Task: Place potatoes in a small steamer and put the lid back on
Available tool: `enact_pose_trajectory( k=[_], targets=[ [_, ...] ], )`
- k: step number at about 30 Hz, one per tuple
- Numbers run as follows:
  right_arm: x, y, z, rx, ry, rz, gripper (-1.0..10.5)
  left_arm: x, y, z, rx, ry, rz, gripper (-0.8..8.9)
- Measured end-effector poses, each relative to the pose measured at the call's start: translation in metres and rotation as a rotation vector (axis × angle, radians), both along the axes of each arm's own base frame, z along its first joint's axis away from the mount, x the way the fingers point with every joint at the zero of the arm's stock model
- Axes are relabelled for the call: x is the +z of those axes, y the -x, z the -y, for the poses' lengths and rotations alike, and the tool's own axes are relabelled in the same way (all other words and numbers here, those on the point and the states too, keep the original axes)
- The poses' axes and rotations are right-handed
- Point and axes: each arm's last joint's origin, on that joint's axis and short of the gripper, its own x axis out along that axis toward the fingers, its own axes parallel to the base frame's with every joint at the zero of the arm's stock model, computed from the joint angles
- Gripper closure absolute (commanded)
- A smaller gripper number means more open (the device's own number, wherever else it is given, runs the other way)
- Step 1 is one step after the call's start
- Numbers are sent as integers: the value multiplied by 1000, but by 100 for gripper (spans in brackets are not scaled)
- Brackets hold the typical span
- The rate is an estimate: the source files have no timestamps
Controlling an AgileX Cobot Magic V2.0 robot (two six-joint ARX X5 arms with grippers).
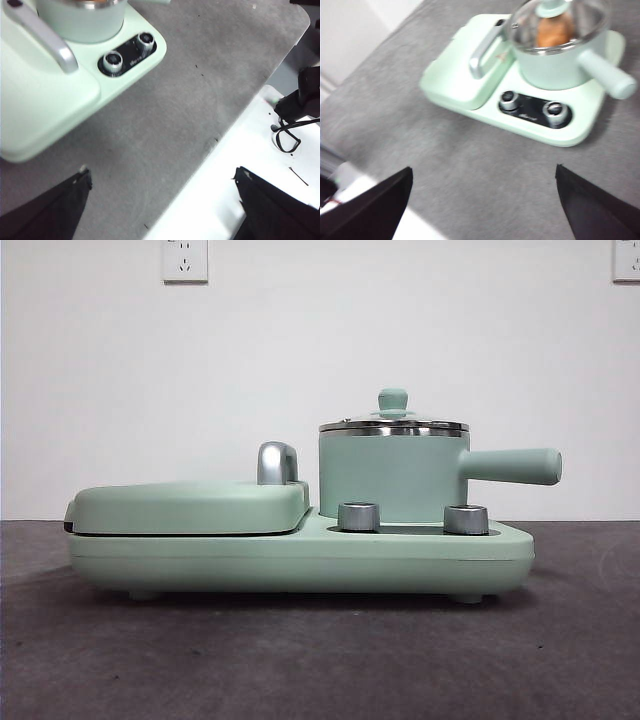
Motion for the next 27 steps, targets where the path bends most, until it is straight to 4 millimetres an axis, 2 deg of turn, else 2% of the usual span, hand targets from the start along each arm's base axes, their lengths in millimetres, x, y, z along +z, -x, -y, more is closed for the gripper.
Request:
enact_pose_trajectory(
  k=[5,6,7,8,9,13,27],
  targets=[
    [0,0,0,21,-7,-2,504,-21,25,-16,53,63,87,376],
    [0,0,0,22,-7,-2,588,-24,29,-19,59,79,103,469],
    [0,0,0,21,-7,-2,728,-28,33,-21,61,92,120,615],
    [0,0,0,21,-7,-3,915,-31,36,-23,62,102,133,821],
    [0,0,0,21,-7,-2,931,-35,39,-25,64,106,134,782],
    [0,0,0,27,6,10,927,-45,43,-28,72,102,117,807],
    [0,0,0,26,6,13,927,-45,46,-29,77,102,111,808]
  ],
)
